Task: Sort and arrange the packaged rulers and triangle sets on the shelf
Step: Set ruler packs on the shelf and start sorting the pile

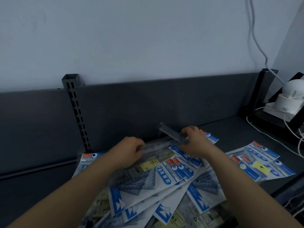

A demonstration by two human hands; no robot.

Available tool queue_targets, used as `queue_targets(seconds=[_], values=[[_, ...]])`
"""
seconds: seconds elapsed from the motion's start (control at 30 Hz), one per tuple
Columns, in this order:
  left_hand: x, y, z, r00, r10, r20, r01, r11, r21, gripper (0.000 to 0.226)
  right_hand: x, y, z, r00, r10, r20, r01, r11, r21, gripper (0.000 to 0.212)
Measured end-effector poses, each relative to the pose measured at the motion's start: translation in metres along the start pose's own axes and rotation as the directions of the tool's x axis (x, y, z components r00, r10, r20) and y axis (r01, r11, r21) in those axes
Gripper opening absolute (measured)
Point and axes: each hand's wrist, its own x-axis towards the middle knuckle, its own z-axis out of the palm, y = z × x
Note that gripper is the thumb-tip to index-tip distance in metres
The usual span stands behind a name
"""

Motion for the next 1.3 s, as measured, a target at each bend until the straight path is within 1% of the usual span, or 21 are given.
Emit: queue_targets(seconds=[0.03,0.07,0.1,0.17,0.27,0.37,0.43,0.53,0.6,0.67,0.7,0.73,0.8,0.87,0.9,1.0,1.03,1.1,1.13,1.2,1.3], values=[[-0.002,-0.002,-0.001,1.0,0.007,-0.015,-0.008,1.0,-0.015,0.012,0.0,-0.002,0.001,1.0,-0.02,-0.017,0.02,1.0,0.022,0.053],[-0.004,-0.004,-0.001,0.999,0.014,-0.032,-0.015,0.999,-0.034,0.012,0.0,-0.005,0.002,0.998,-0.042,-0.036,0.044,0.998,0.055,0.055],[-0.006,-0.005,-0.003,0.999,0.016,-0.048,-0.019,0.998,-0.054,0.013,0.001,-0.007,0.003,0.997,-0.062,-0.046,0.065,0.994,0.083,0.052],[-0.01,-0.004,-0.007,0.996,0.015,-0.089,-0.023,0.996,-0.086,0.019,0.003,-0.011,0.006,0.993,-0.103,-0.062,0.11,0.986,0.126,0.037],[-0.012,-0.005,-0.015,0.984,0.001,-0.18,-0.02,0.994,-0.105,0.026,0.002,-0.017,0.004,0.981,-0.136,-0.139,0.162,0.968,0.191,0.016],[-0.014,-0.008,-0.022,0.973,-0.049,-0.225,0.014,0.988,-0.154,0.028,0.0,-0.025,-0.001,0.968,-0.166,-0.19,0.209,0.948,0.238,0.018],[-0.014,-0.013,-0.022,0.977,-0.079,-0.197,0.046,0.985,-0.165,0.029,-0.003,-0.03,-0.004,0.971,-0.179,-0.155,0.211,0.953,0.218,0.013],[-0.018,-0.019,-0.016,0.989,-0.107,-0.107,0.09,0.985,-0.146,0.035,-0.007,-0.034,-0.004,0.982,-0.17,-0.084,0.184,0.964,0.194,0.009],[-0.023,-0.02,-0.012,0.993,-0.108,-0.042,0.102,0.988,-0.118,0.053,-0.012,-0.035,-0.004,0.989,-0.145,-0.036,0.149,0.975,0.164,0.013],[-0.027,-0.02,-0.009,0.995,-0.097,-0.019,0.096,0.994,-0.047,0.067,-0.017,-0.035,-0.003,0.993,-0.117,0.027,0.113,0.988,0.107,0.014],[-0.028,-0.019,-0.007,0.996,-0.09,-0.028,0.089,0.996,-0.027,0.066,-0.019,-0.035,-0.002,0.993,-0.107,0.051,0.103,0.992,0.074,0.014],[-0.029,-0.019,-0.007,0.996,-0.08,-0.042,0.079,0.997,-0.009,0.059,-0.019,-0.034,-0.001,0.993,-0.099,0.062,0.096,0.994,0.042,0.015],[-0.028,-0.018,-0.006,0.997,-0.065,-0.048,0.069,0.994,0.082,0.039,-0.02,-0.034,0.002,0.994,-0.085,0.066,0.083,0.996,0.024,0.019],[-0.027,-0.017,-0.007,0.998,-0.056,-0.041,0.062,0.985,0.159,0.026,-0.023,-0.037,0.004,0.993,-0.081,0.081,0.075,0.994,0.079,0.017],[-0.027,-0.016,-0.008,0.998,-0.054,-0.038,0.059,0.985,0.161,0.024,-0.024,-0.039,0.004,0.992,-0.083,0.1,0.071,0.991,0.113,0.022],[-0.026,-0.017,-0.01,0.999,-0.049,0.0,0.048,0.992,0.118,0.029,-0.03,-0.045,0.001,0.978,-0.092,0.188,0.056,0.98,0.188,0.063],[-0.026,-0.018,-0.009,0.999,-0.046,0.024,0.043,0.993,0.109,0.032,-0.031,-0.046,0.0,0.97,-0.099,0.224,0.048,0.974,0.224,0.067],[-0.027,-0.021,-0.008,0.998,-0.039,0.058,0.032,0.993,0.114,0.031,-0.032,-0.046,0.001,0.956,-0.11,0.273,0.042,0.969,0.245,0.06],[-0.027,-0.022,-0.007,0.997,-0.031,0.064,0.023,0.992,0.125,0.029,-0.031,-0.045,0.001,0.957,-0.107,0.271,0.054,0.979,0.199,0.053],[-0.028,-0.023,-0.007,0.997,-0.021,0.072,0.01,0.989,0.145,0.027,-0.031,-0.044,0.002,0.971,-0.099,0.218,0.078,0.991,0.104,0.041],[-0.027,-0.024,-0.009,0.998,-0.002,0.055,-0.007,0.988,0.157,0.024,-0.03,-0.043,0.004,0.98,-0.11,0.163,0.092,0.989,0.112,0.036]])
